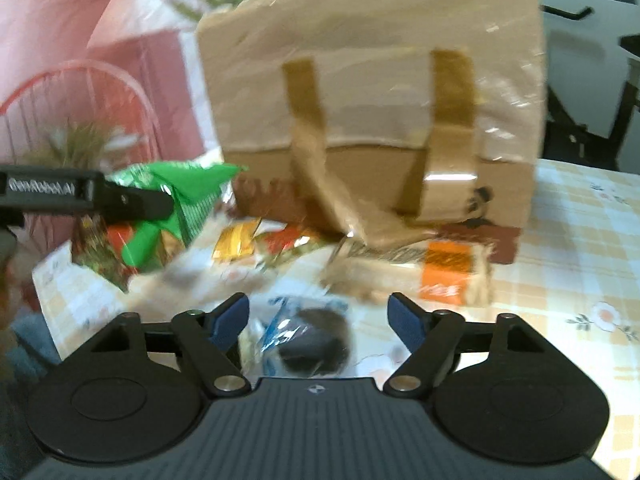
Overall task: Organize snacks
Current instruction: 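Grasp the green chip bag with the left gripper while the right grasps the black round snack, then carry the green bag and black snack into the paper bag and open both grippers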
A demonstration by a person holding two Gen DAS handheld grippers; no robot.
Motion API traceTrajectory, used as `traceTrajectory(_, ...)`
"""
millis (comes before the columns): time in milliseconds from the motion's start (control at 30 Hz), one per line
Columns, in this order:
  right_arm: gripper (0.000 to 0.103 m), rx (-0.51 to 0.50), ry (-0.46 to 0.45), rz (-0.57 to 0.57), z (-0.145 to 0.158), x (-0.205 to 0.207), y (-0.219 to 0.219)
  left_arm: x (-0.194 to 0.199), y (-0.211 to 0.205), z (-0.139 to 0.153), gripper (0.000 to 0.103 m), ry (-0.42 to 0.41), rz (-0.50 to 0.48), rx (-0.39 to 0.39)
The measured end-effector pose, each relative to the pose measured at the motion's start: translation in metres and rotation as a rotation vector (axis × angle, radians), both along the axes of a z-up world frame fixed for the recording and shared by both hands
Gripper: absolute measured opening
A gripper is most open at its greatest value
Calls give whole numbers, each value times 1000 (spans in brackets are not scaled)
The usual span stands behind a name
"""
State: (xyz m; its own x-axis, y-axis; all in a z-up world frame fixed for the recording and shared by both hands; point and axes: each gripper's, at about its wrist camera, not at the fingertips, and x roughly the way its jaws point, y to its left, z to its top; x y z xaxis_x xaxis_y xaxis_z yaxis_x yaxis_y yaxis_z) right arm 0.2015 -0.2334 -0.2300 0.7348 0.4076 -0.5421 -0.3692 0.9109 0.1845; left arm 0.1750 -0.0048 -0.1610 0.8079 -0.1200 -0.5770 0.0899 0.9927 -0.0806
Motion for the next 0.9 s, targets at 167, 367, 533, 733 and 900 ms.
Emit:
traceTrajectory(167,54,-15,33,-4,-8,3,1,-3,3,-7,73,9,23,31)
traceTrajectory(367,49,-20,10,-101,-9,-7,-16,-4,8,-11,73,12,33,33)
traceTrajectory(533,49,63,25,-203,-10,-7,-39,-6,11,-13,73,15,59,23)
traceTrajectory(733,48,74,-20,-199,-3,-13,-41,-9,12,-8,73,-13,74,19)
traceTrajectory(900,48,82,-96,-233,15,-23,-49,-11,18,13,73,-90,99,7)
